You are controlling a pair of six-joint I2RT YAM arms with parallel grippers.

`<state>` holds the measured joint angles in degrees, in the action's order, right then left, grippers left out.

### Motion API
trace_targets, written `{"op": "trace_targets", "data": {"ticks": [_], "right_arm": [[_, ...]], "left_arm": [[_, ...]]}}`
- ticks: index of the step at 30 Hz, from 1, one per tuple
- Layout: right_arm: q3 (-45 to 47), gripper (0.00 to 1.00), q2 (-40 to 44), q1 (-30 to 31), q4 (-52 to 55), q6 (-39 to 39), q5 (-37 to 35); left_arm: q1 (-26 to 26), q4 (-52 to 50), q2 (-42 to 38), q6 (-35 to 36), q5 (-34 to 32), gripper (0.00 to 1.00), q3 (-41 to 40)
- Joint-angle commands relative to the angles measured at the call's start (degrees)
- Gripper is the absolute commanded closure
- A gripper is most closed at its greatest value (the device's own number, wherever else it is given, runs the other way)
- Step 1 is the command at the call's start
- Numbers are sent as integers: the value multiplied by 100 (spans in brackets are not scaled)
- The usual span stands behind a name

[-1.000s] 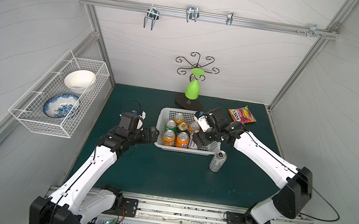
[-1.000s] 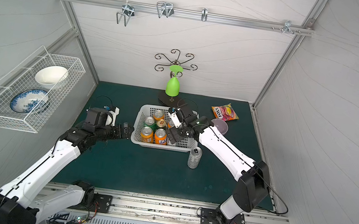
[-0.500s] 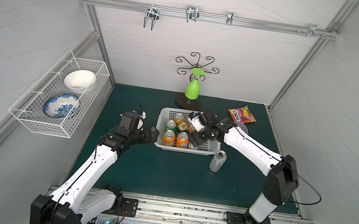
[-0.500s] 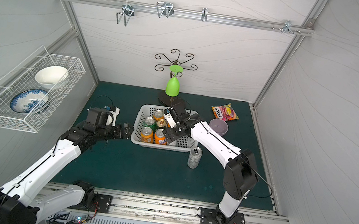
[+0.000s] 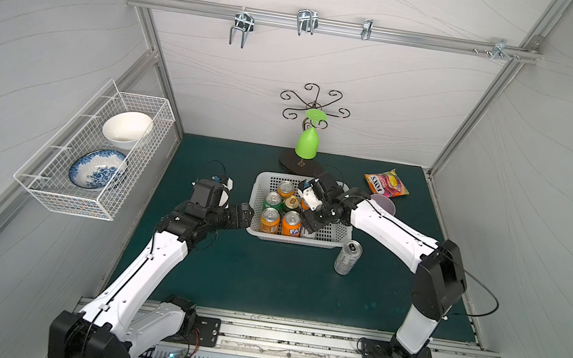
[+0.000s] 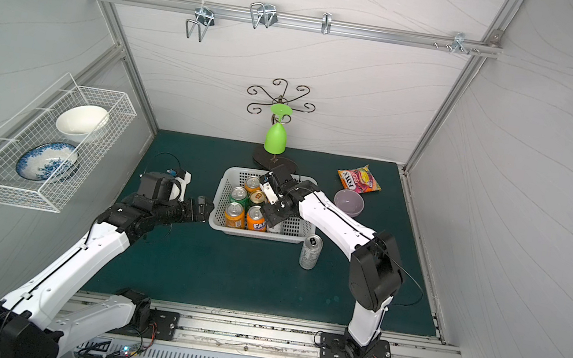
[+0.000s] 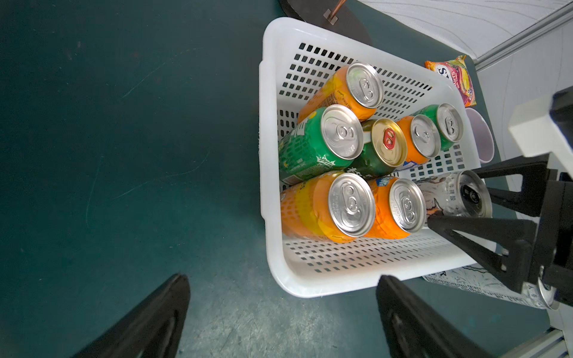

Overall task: Take out the drinks from the basket
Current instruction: Pick up the drink from the basket.

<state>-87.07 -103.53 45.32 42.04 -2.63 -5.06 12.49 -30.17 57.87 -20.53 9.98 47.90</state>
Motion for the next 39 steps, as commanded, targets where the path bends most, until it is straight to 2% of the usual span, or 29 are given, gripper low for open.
{"op": "trace_targets", "data": {"ticks": [1, 7, 18, 39], "right_arm": [[-117, 30, -146, 39, 49, 13, -24], [-124, 31, -233, 40, 50, -4, -139], [-152, 45, -66, 38, 106, -65, -240], [-541, 48, 732, 42, 677, -194, -484]], "left_arm": [[25, 64, -4, 83, -42, 2, 254], [25, 42, -30, 79, -40, 2, 255], [27, 47, -32, 80, -47, 2, 248], [27, 37, -23, 92, -22, 2, 264]]}}
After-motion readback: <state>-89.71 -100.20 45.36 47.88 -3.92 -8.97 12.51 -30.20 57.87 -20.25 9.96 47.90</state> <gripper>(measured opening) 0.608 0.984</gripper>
